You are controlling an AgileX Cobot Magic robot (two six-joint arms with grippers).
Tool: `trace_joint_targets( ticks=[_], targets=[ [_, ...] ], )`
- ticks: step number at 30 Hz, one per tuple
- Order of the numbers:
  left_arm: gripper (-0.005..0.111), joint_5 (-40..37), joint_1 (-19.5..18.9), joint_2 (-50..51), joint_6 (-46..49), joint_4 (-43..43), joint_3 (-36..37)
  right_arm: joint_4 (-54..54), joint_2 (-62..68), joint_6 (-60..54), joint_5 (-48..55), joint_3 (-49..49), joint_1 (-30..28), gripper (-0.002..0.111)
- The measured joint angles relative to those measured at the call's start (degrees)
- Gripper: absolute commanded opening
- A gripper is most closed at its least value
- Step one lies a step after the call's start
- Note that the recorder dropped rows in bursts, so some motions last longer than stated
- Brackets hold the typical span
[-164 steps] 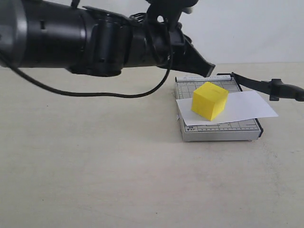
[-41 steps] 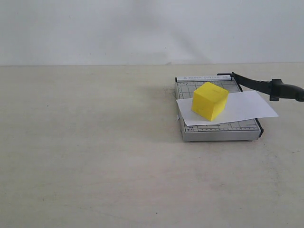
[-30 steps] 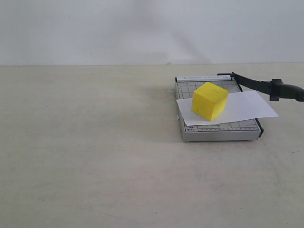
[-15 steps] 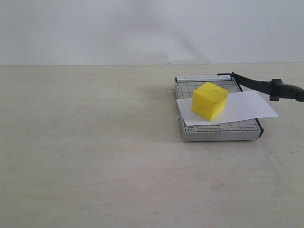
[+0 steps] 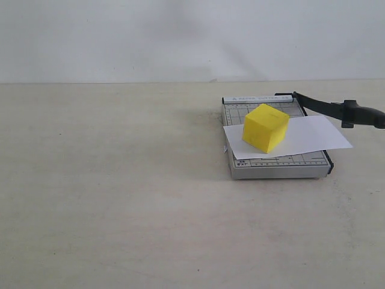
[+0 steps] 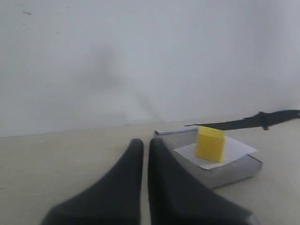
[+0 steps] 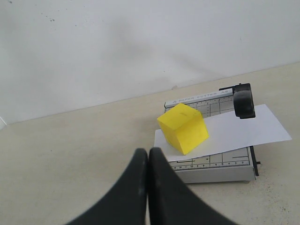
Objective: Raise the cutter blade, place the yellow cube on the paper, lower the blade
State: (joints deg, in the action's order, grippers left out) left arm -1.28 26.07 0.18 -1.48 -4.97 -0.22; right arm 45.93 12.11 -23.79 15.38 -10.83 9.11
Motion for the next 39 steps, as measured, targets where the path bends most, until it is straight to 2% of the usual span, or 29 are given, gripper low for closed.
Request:
trace_joint_targets(
  ticks=[5,9,15,23,27,29,34,37,39],
  targets=[
    [0.005,0.00,-8.23,0.00,0.00,0.00,0.00,0.00,0.00,0.00,0.00,0.00,0.00,0.000],
    [0.005,0.00,-11.30,0.00,0.05,0.00,0.00,0.00,0.00,0.00,0.00,0.00,0.00,0.000],
    [0.005,0.00,-11.66,0.00,0.05,0.00,0.00,0.00,0.00,0.00,-0.13,0.00,0.32,0.000],
    [0.005,0.10,-11.66,0.00,0.05,0.00,0.00,0.00,0.00,0.00,-0.13,0.00,7.48,0.000],
    [0.005,-0.28,-11.66,0.00,0.05,0.00,0.00,-0.10,0.00,-1.27,-0.86,0.00,8.59,0.000],
    [0.005,-2.36,-11.66,0.00,0.05,0.00,0.00,-0.22,0.00,-3.69,-1.88,-0.34,8.59,0.000],
    [0.005,-16.69,-11.66,0.00,0.05,-0.45,0.10,-5.16,1.73,-6.00,-3.07,-4.61,8.59,0.000],
    [0.005,-18.92,-11.66,0.00,0.05,-1.22,0.25,-11.47,5.91,-0.87,-3.07,-7.94,8.59,0.001],
    [0.005,-19.25,-11.66,0.00,0.05,-1.43,0.25,-16.37,9.64,3.72,-2.62,-10.51,8.59,0.008]
  ],
)
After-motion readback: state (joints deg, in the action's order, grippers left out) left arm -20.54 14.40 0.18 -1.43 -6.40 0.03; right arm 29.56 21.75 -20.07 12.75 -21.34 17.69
